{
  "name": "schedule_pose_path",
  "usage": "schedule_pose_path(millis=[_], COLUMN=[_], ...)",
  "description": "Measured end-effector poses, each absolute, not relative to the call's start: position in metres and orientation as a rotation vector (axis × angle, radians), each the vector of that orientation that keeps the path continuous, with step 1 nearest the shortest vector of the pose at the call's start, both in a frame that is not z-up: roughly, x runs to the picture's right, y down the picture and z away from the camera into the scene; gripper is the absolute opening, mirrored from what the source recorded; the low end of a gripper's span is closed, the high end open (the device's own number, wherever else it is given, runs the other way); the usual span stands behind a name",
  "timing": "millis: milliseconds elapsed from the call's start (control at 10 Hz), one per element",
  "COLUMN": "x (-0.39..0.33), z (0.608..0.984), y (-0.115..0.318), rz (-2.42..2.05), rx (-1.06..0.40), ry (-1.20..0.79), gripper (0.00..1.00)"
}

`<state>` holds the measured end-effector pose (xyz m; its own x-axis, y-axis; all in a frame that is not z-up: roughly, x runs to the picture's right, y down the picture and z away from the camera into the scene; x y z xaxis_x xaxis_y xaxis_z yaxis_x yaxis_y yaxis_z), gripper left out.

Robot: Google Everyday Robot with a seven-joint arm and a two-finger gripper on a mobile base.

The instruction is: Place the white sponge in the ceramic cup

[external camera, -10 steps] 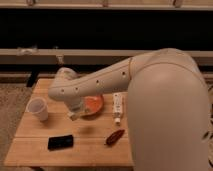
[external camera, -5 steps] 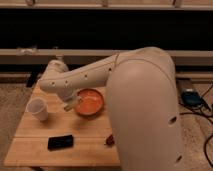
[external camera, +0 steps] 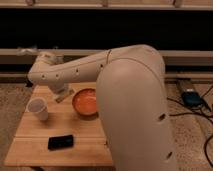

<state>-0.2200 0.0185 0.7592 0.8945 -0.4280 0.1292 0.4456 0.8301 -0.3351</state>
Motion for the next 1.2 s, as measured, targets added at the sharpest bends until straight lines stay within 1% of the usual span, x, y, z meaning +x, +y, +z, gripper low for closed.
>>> schedule_pose_path(millis=[400,1200], x=[-0.253,-0.252], z=[0.751,0.752], y=[0.007,0.007], rz=[-0.548,-0.545], rx=[-0.328,-0.326], ry=[-0.092,-0.096], gripper=[0.0,0.0])
